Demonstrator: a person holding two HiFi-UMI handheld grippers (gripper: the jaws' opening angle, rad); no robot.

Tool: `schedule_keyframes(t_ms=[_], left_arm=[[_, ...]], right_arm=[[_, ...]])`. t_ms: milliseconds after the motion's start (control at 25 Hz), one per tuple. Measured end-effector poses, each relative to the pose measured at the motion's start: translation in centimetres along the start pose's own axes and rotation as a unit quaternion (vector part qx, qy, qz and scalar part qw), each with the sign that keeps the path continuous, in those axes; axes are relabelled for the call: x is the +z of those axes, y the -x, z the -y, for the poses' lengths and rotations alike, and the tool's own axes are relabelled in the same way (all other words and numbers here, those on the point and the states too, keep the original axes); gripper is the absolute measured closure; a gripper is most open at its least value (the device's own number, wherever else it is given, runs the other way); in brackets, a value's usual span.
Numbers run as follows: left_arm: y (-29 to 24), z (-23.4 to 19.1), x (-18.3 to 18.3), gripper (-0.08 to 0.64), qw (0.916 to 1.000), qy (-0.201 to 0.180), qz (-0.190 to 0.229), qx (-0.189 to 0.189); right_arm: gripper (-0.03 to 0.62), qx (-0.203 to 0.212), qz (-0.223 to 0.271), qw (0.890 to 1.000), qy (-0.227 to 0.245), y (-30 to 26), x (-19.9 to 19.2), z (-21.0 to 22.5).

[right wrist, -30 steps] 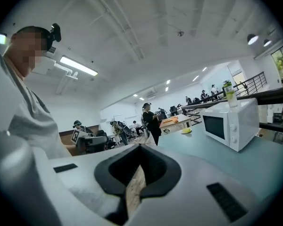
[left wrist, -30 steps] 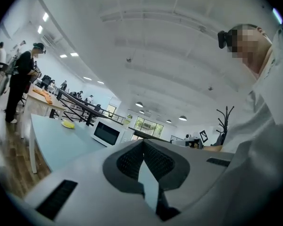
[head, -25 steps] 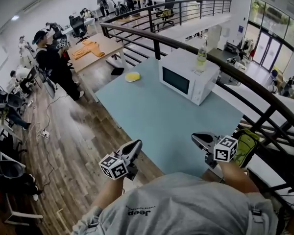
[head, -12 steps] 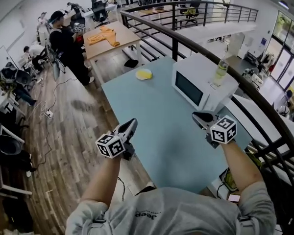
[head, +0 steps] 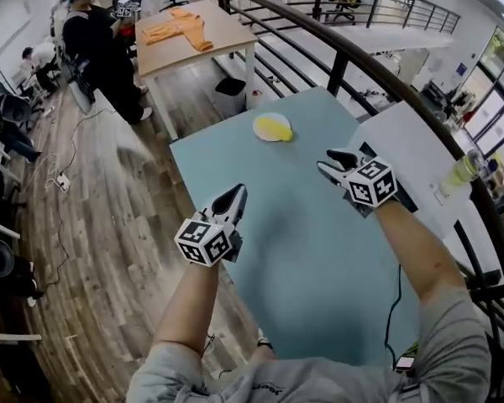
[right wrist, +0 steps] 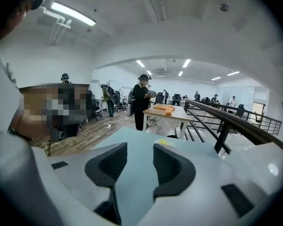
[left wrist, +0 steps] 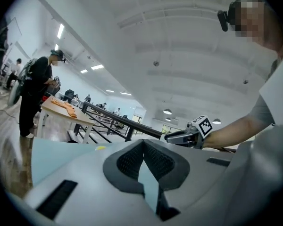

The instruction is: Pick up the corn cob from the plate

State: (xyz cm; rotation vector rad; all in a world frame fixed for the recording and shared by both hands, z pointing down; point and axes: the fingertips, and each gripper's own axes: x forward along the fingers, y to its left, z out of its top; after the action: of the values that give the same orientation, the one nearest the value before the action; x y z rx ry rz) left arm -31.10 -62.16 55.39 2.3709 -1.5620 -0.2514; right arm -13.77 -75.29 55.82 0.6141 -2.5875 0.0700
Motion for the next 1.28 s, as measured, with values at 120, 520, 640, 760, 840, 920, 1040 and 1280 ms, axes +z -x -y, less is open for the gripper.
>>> schedule_keyframes(t_ms=[120, 520, 640, 760, 840, 920, 1040, 1280], left_arm=[[-3.5, -3.6, -2.5, 0.541, 0.9995, 0.029, -0.008, 0.005], [-11.8, -11.8, -6.9, 0.541, 0.9993, 0.006, -0.031, 0.018], [-13.5, -12.9, -7.5, 0.541, 0.9993, -0.003, -0.033, 0.018], [-14.9, -13.3, -7.7, 0.541, 0.9995, 0.000, -0.029, 0.011], [-15.6, -13.1, -8.0, 0.541, 0.9996, -0.004, -0.028, 0.008], [-16.2, -12.8, -8.5, 0.541, 0.9995, -0.012, -0.030, 0.005], [-16.7, -12.6, -9.2, 0.541, 0.9993, -0.018, -0.032, 0.003], [-16.4, -12.7, -9.6, 0.541, 0.9994, -0.006, -0.032, 0.005]], right_arm=[[0.382, 0.012, -0.040, 0.999, 0.018, -7.7, -0.4, 2.0], [0.300, 0.011, -0.131, 0.989, 0.069, -26.3, -4.9, 9.3], [0.290, 0.007, -0.140, 0.988, 0.061, -29.2, -6.2, 10.5], [0.281, -0.001, -0.152, 0.986, 0.061, -31.1, -7.2, 11.6], [0.272, -0.001, -0.164, 0.985, 0.062, -31.9, -8.0, 12.1], [0.270, 0.001, -0.173, 0.983, 0.066, -32.4, -8.9, 12.5], [0.272, 0.005, -0.176, 0.982, 0.068, -32.9, -9.6, 12.7], [0.333, 0.010, -0.185, 0.982, 0.034, -33.6, -9.5, 12.7]])
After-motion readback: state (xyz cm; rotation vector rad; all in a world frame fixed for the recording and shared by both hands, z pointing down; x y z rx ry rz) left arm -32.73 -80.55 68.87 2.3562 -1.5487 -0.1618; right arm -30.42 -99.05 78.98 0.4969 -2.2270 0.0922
